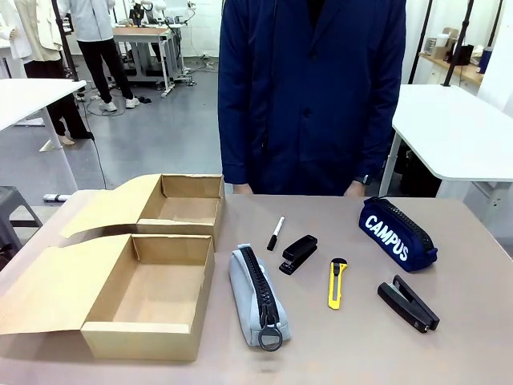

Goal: Place items inside the box.
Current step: Pick up a Pencil pouch or Stapler and place it inside the Mailer Box closest to the robot.

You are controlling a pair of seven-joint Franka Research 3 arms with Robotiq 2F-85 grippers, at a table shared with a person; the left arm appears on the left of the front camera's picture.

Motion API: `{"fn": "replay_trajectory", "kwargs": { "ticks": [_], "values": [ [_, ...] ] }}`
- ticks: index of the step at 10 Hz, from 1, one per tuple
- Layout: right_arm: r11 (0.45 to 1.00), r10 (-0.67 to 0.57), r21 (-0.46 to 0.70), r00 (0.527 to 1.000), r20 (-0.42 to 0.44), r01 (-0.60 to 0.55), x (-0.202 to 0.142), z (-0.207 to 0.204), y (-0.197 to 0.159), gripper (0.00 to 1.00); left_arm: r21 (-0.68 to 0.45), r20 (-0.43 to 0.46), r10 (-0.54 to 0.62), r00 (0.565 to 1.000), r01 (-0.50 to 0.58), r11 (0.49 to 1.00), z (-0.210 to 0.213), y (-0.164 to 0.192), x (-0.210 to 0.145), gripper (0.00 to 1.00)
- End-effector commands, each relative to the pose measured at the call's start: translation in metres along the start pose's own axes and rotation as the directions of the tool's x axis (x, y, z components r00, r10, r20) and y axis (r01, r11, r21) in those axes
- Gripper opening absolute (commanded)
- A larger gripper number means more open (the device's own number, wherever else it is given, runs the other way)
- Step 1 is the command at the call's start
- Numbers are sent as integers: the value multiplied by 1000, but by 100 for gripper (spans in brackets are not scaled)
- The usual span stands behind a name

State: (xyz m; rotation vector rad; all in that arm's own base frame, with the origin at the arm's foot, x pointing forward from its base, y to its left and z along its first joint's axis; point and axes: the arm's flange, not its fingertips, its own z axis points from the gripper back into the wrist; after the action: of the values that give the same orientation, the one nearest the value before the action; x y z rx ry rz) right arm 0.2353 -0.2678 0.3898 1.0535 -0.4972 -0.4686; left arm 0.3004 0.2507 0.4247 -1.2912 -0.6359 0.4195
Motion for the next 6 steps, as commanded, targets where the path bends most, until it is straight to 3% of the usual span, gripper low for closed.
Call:
{"fn": "replay_trajectory", "kwargs": {
  "ticks": [1, 3, 5, 6],
  "values": [
    [1000, -2, 2, 1000, 3, 2, 1, -1, -2, 100, -4, -16, -8, 1000, 8, 1000, 1, 1, -1, 100],
    [981, 83, -178, 996, 27, -77, -3, -32, 37, 100, -4, -16, -8, 1000, 8, 1000, 1, 1, -1, 100],
    [902, 267, -331, 960, -81, -279, 6, -95, 106, 100, -4, -16, -8, 1000, 8, 1000, 1, 1, -1, 100],
    [841, 318, -415, 937, -141, -348, 8, -125, 123, 100, -4, -16, -8, 1000, 8, 1000, 1, 1, -1, 100]
  ]
}}
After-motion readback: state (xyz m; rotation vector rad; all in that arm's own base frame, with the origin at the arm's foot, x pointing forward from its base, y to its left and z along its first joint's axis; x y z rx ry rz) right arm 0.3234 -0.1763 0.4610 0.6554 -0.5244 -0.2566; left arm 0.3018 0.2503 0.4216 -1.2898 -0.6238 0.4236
